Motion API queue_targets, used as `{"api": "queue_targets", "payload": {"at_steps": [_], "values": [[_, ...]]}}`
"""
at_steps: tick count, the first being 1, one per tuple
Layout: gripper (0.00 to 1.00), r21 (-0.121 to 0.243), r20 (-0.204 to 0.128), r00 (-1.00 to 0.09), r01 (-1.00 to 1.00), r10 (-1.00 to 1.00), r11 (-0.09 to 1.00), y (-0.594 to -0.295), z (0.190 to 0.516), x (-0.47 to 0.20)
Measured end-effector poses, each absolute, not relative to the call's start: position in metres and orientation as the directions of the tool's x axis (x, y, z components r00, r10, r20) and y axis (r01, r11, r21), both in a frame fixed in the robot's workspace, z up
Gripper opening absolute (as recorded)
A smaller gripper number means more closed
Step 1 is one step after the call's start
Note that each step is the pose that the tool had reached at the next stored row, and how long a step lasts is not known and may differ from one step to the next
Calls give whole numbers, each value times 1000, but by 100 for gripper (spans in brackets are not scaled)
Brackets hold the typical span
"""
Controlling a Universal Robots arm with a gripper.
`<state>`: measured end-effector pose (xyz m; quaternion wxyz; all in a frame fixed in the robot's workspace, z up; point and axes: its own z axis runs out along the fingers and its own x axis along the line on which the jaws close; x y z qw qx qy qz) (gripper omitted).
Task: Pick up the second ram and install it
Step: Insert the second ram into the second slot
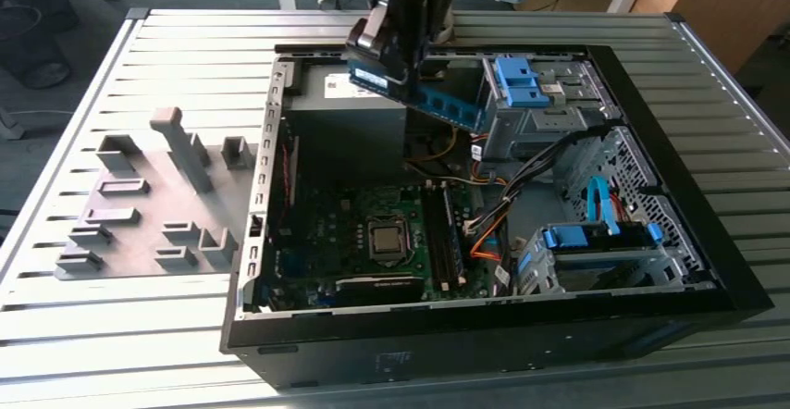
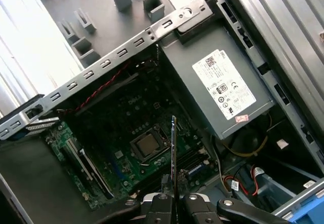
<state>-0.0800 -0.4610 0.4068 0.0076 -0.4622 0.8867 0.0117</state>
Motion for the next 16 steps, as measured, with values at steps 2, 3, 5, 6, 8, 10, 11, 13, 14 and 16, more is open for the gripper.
{"api": "queue_targets", "payload": {"at_steps": [2,3,5,6,8,10,11,13,14,16], "values": [[14,14,-24,-601,-799,-799,601,-461,407,-80],[14,14,-24,-615,-788,-788,615,-461,406,-80],[14,14,-24,-644,-765,-765,644,-461,406,-80],[14,14,-24,-658,-753,-753,658,-461,406,-80],[14,14,-24,-684,-729,-729,684,-461,406,-80],[14,14,-24,-707,-707,-707,707,-461,405,-80],[14,14,-24,-718,-696,-696,718,-461,405,-80],[14,14,-24,-740,-672,-672,740,-461,405,-80],[14,14,-24,-751,-660,-660,751,-461,405,-80],[14,14,-25,-774,-633,-633,774,-461,404,-80]]}}
